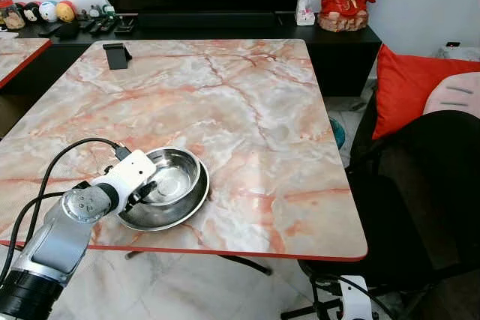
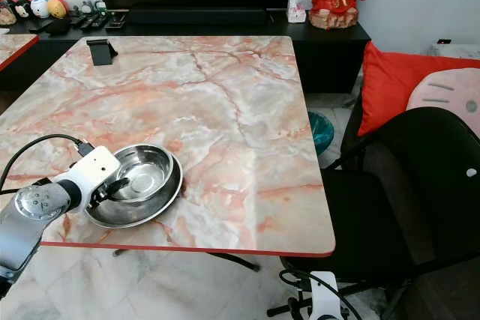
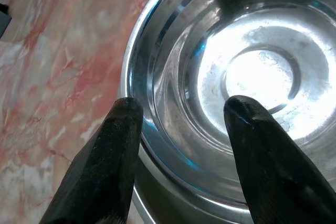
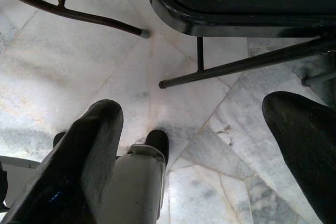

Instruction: Setting the table

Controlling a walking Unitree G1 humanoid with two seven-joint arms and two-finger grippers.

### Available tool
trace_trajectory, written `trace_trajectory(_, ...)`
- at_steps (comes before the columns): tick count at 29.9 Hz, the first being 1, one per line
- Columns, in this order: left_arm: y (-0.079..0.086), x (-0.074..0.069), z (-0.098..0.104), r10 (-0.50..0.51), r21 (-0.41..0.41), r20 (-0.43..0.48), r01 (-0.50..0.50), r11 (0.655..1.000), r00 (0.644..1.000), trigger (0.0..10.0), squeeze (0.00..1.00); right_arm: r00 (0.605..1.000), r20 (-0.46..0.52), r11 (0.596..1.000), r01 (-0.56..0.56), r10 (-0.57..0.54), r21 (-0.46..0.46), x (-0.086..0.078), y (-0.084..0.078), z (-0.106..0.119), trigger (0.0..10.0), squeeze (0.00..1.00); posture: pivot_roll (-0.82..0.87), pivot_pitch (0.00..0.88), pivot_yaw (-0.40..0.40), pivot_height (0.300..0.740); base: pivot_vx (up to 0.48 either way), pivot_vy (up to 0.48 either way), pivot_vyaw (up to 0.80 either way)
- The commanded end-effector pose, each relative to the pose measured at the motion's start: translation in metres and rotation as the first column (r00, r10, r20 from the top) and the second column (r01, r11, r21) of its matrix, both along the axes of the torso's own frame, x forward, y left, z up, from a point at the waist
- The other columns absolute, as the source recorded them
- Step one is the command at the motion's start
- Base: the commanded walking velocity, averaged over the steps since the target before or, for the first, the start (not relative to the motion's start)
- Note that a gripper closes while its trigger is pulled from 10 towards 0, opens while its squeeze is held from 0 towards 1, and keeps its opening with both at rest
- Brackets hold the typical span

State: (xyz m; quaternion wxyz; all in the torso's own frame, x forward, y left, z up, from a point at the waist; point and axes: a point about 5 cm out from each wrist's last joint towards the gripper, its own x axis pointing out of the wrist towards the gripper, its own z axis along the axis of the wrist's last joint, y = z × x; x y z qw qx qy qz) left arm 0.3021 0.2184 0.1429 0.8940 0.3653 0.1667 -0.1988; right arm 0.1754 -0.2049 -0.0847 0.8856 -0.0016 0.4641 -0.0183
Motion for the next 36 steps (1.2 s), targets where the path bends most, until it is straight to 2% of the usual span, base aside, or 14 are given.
trace_trajectory(1,0.002,-0.001,0.002,-0.009,0.034,-0.011,0.010,0.999,1.000,10.0,0.00,1.000,-0.001,1.000,-0.003,0.003,-0.001,0.002,0.000,0.001,10.0,0.00,-0.04,0.000,0.026,0.720,0.000,0.000,0.00)
trace_trajectory(36,0.002,0.000,0.013,-0.031,0.062,-0.005,0.031,0.998,1.000,10.0,0.00,1.000,-0.002,1.000,-0.004,0.004,-0.001,0.001,0.000,0.000,10.0,0.00,-0.04,0.000,0.024,0.720,0.000,0.000,0.00)
